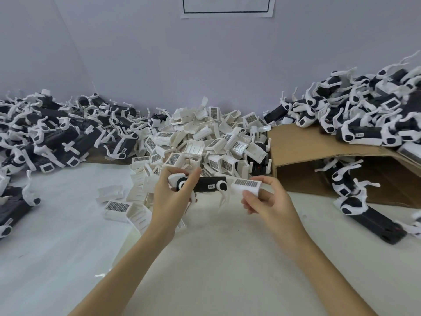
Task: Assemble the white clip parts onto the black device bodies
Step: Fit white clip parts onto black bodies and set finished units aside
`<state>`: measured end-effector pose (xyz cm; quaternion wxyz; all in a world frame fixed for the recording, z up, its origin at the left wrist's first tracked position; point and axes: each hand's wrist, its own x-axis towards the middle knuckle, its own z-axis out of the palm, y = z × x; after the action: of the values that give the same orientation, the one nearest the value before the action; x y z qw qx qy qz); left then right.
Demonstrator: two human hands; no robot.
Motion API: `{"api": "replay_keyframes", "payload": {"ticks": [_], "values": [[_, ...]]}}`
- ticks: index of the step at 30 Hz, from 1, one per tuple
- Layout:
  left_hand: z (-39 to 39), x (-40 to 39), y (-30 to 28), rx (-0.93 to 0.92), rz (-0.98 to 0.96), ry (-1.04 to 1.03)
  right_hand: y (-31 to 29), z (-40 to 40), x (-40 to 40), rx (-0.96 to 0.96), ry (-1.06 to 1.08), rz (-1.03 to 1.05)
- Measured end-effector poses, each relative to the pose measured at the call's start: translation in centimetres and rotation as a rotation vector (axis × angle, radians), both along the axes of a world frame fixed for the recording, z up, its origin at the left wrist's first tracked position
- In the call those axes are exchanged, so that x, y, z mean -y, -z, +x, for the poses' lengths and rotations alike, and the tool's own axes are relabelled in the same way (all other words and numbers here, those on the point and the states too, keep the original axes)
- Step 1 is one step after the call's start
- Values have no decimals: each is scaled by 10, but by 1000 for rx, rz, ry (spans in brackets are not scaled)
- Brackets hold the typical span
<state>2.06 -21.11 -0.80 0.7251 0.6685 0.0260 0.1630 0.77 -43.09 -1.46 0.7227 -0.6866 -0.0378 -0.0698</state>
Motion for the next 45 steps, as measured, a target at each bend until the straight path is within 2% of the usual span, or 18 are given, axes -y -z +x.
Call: {"api": "replay_keyframes", "payload": {"ticks": [6,12,18,21,25,28,31,34,36,39,45], "values": [[-7,15,5,18,99,64,-9,-6,-1,79,170,33],[-15,26,7,164,232,181,-3,-13,-21,143,46,11],[-20,25,4,191,288,204,3,-15,-22,119,-139,-95],[-20,25,5,190,290,211,5,-15,-17,267,-114,-352],[-17,24,7,182,285,206,6,-16,-15,577,-20,-750],[-15,24,6,134,294,185,6,-15,-18,666,77,-937],[-13,18,3,160,404,228,9,-15,-19,681,182,-957],[-13,8,3,357,734,307,7,-13,-14,684,191,-974],[-13,8,5,448,859,301,6,-12,-10,678,191,-995],[-14,9,6,482,869,292,5,-12,-7,665,220,-985],[-14,7,7,546,899,281,5,-13,-5,622,148,-942]]}}
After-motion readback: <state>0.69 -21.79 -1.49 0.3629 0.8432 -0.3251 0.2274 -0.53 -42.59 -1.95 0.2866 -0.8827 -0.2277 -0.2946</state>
